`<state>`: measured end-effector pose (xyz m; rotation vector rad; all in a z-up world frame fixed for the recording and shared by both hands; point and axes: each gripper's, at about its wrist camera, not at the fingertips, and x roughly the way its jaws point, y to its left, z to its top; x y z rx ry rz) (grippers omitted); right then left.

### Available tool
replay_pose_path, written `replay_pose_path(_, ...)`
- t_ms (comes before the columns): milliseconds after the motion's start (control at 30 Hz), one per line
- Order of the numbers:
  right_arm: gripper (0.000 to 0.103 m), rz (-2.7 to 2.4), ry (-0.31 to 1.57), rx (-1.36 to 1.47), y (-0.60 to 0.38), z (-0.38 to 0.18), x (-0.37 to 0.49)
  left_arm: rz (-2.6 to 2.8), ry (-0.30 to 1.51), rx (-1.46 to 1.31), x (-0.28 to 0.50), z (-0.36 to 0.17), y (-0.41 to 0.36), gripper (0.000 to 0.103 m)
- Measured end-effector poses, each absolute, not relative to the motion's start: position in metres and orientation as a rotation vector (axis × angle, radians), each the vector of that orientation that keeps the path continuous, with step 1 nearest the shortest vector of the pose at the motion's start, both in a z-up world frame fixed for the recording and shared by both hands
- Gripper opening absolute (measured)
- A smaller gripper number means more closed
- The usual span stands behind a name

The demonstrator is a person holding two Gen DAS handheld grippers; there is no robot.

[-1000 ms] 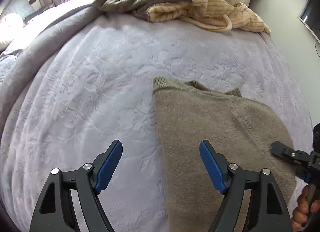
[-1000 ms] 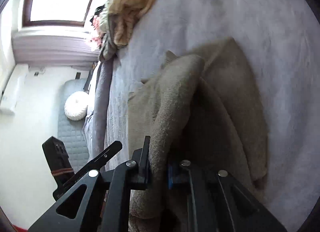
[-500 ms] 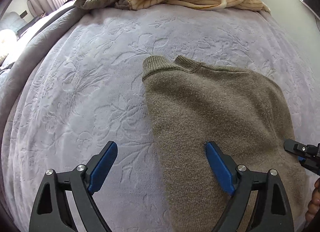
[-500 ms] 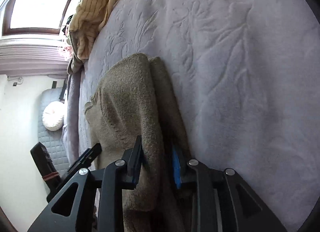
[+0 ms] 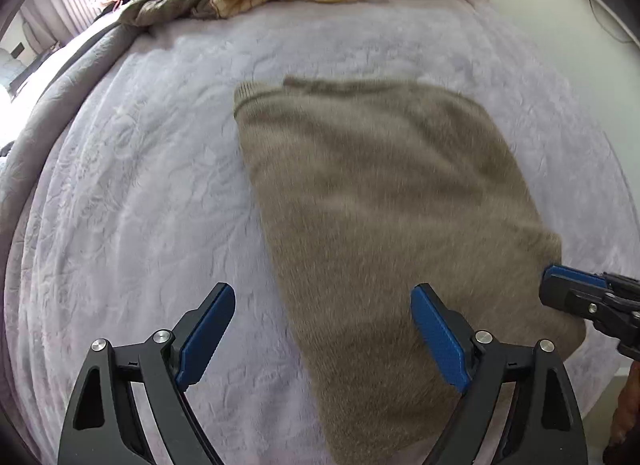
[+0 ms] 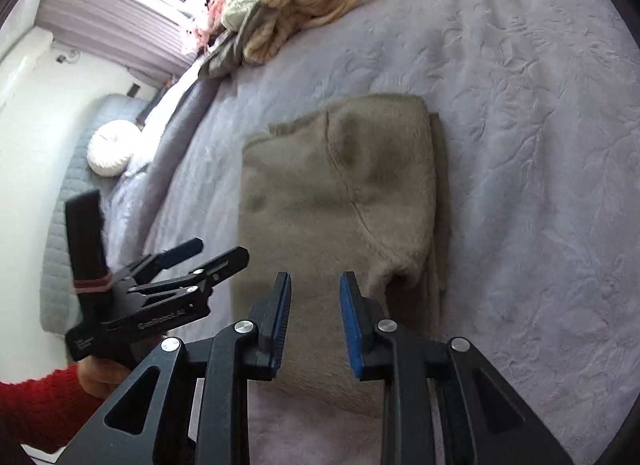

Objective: Fold small clothes
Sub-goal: 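Press the folded sweater's edge straight with the right tool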

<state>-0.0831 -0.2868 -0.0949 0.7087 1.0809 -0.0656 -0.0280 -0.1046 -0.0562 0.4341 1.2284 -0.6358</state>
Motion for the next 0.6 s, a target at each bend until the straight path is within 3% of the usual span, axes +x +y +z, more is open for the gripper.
replay_pose_path(67, 0.01, -0.115, 1.164, 0.667, -0.282, -0.124, -0.097, -0.633, 1.291, 0.413, -0.04, -0.075, -0.092, 0.091)
replay_pose_path(100, 0.008, -0.118, 1.154, 0.675, -0.281, -0.132, -0.108, -0.631, 1.325, 0.394, -0.046, -0.084, -0.084, 0.091)
replay_pose_path(200, 0.008, -0.111, 1.096, 0.68, -0.28, -0.13, -0.135, -0.634, 1.34, 0.37, -0.057, -0.092, -0.068, 0.098)
replay_pose_path(600, 0.007, -0.147, 1.145, 0.675, -0.27, -0.122, -0.155, -0.666, 1.304, 0.472, -0.078, -0.084, -0.057, 0.098)
